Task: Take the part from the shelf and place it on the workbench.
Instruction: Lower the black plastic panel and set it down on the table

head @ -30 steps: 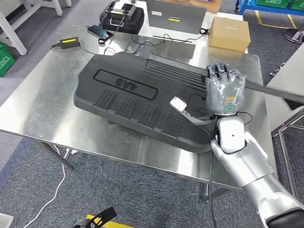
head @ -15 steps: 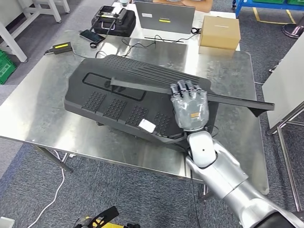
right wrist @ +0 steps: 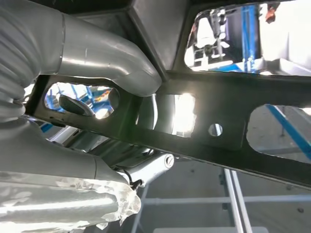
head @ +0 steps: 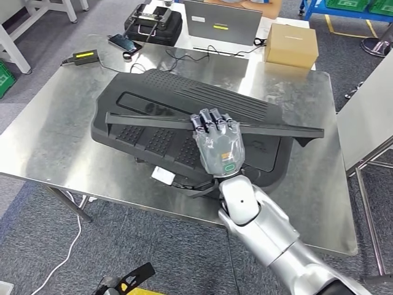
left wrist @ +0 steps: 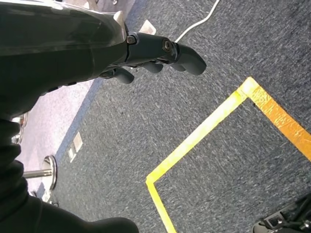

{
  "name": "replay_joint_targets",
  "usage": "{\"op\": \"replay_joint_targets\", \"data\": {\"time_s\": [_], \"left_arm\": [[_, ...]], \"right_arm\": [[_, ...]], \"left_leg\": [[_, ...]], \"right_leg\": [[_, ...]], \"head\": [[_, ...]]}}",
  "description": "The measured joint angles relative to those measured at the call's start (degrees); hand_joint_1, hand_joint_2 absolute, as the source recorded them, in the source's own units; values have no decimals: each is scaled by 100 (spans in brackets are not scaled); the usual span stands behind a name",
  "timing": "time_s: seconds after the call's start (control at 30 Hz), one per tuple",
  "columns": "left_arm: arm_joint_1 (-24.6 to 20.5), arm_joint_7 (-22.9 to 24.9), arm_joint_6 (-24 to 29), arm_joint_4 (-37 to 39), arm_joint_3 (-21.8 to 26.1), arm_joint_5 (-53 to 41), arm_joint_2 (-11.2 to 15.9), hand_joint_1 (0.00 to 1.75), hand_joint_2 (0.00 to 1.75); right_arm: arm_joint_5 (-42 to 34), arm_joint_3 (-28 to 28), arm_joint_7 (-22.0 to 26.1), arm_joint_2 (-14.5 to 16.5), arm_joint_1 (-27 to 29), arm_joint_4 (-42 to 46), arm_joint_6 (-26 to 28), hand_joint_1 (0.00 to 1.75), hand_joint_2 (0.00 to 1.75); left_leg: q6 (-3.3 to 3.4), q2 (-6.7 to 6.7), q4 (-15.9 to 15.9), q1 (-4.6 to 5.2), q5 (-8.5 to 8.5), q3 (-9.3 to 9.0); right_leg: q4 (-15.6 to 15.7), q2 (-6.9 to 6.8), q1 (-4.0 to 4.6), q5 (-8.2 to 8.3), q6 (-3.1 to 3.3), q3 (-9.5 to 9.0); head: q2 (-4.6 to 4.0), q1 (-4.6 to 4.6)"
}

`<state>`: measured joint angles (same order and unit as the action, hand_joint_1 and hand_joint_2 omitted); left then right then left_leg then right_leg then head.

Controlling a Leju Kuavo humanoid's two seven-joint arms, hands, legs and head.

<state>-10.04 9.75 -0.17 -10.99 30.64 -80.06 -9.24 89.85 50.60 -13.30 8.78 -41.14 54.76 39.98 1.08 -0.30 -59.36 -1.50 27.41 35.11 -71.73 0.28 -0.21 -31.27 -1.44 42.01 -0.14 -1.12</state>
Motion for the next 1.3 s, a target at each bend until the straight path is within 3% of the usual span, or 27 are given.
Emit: {"op": "replay_joint_targets", "data": {"time_s": [0.07, 0.13, 0.27, 0.33, 0.4, 0.43, 0.47, 0.5, 0.57, 0.6, 0.73, 0.8, 0.9, 0.93, 0.97, 1.0, 1.1, 1.17, 1.3], "left_arm": [[-10, 0, 0, 0, 0, 0, -16, 0, 175], [-21, -1, -3, 0, 0, 0, -35, 0, 175], [-20, -35, -18, 0, 0, 5, -62, 0, 175], [-32, -76, -24, 0, 1, 13, -61, 0, 175], [-35, -115, -34, 0, 2, 18, -60, 0, 175], [-29, -125, -37, 0, 3, 19, -60, 0, 175], [-22, -130, -36, 0, 3, 20, -60, 0, 175], [-17, -129, -33, 0, 4, 20, -59, 0, 175], [-15, -115, -23, 1, 5, 19, -60, 0, 175], [-16, -107, -20, 2, 6, 18, -62, 0, 175], [12, -82, -33, 4, 6, 9, -74, 0, 175], [11, -82, -38, 4, 5, 7, -79, 0, 175], [1, -79, -37, 4, 4, -2, -79, 0, 175], [9, -77, -37, 4, 4, -4, -79, 0, 175], [17, -75, -37, 4, 4, -4, -79, 0, 175], [21, -74, -37, 4, 4, -4, -79, 0, 175], [-1, -73, -38, 4, 4, -9, -91, 0, 175], [-22, -72, -53, 4, 4, -36, -104, 0, 175], [-41, -86, -88, 4, 3, -81, -123, 0, 175]], "right_arm": [[0, -13, 19, 61, 4, 45, 0, 175, 175], [-1, -38, 52, 107, 4, 80, 0, 175, 175], [-2, -135, 142, 187, 40, 137, 0, 175, 175], [-2, -169, 170, 233, 30, 161, -1, 175, 175], [0, -200, 211, 254, 44, 169, -2, 175, 175], [1, -221, 233, 257, 63, 171, -2, 175, 175], [1, -246, 254, 260, 82, 172, -2, 175, 175], [1, -274, 278, 266, 96, 173, -2, 175, 175], [0, -331, 318, 289, 108, 183, -2, 175, 175], [-1, -356, 330, 304, 111, 187, -2, 175, 175], [-1, -415, 356, 320, 145, 189, 2, 175, 175], [-1, -433, 361, 320, 144, 190, 3, 175, 175], [-1, -446, 365, 313, 160, 183, 3, 175, 175], [-1, -448, 366, 306, 176, 177, 3, 175, 175], [-2, -449, 366, 299, 190, 173, 2, 175, 175], [-2, -452, 366, 294, 198, 172, 2, 175, 175], [-2, -477, 369, 301, 175, 175, 2, 175, 175], [-3, -498, 373, 303, 152, 170, 2, 175, 175], [-22, -498, 313, 326, 130, 131, 2, 175, 175]], "left_leg": [[-12, -7, 4, 12, 16, -24], [-47, -7, 11, 12, 25, -20], [-157, 3, -9, 2, 88, -11], [-184, 5, -420, 4, 352, 165], [-212, 5, -1114, 0, 632, 502], [-228, 6, -1341, -6, 659, 623], [-244, 6, -1387, -14, 583, 661], [-259, 7, -1226, -26, 414, 597], [-294, 7, -611, -49, 36, 332], [-294, 5, -357, -55, -49, 227], [-192, -21, -180, -48, 16, 191], [-139, -22, -169, -64, 27, 175], [-66, -21, -165, -62, 64, 140], [-50, -21, -165, -55, 80, 120], [-39, -24, -165, -44, 96, 96], [-31, -30, -163, -30, 114, 65], [-33, -47, -143, 3, 162, -22], [-67, -46, -117, -7, 170, -32], [-168, -25, -163, -1, 260, 3]], "right_leg": [[823, 1, 29, 365, 85, -407], [1283, 4, 70, 486, 159, -622], [1439, 5, 59, 508, 234, -682], [1500, -3, 32, 531, 259, -719], [1502, 3, 31, 482, 286, -727], [1499, 6, 31, 453, 290, -739], [1489, 10, 28, 418, 288, -761], [1463, 11, 21, 400, 271, -789], [1374, 18, 12, 333, 208, -824], [1307, 27, 17, 303, 174, -803], [1199, 47, 30, 267, 81, -691], [995, 32, 18, 142, 31, -600], [-30, -2, -1, -296, -45, -85], [-321, -6, -3, -362, -49, 83], [-423, -7, 0, -316, -34, 165], [-289, -5, 8, -152, 2, 139], [776, 2, 83, 463, 209, -287], [1082, 3, 135, 539, 293, -415], [1366, -13, 94, 558, 309, -543]], "head": [[0, -4], [0, -7], [-1, -12], [0, -17], [1, -19], [0, -18], [0, -19], [0, -20], [0, -23], [0, -29], [1, -31], [-1, -21], [0, -12], [0, -13], [-1, -12], [0, -12], [0, -26], [-1, -32], [1, -29]]}}
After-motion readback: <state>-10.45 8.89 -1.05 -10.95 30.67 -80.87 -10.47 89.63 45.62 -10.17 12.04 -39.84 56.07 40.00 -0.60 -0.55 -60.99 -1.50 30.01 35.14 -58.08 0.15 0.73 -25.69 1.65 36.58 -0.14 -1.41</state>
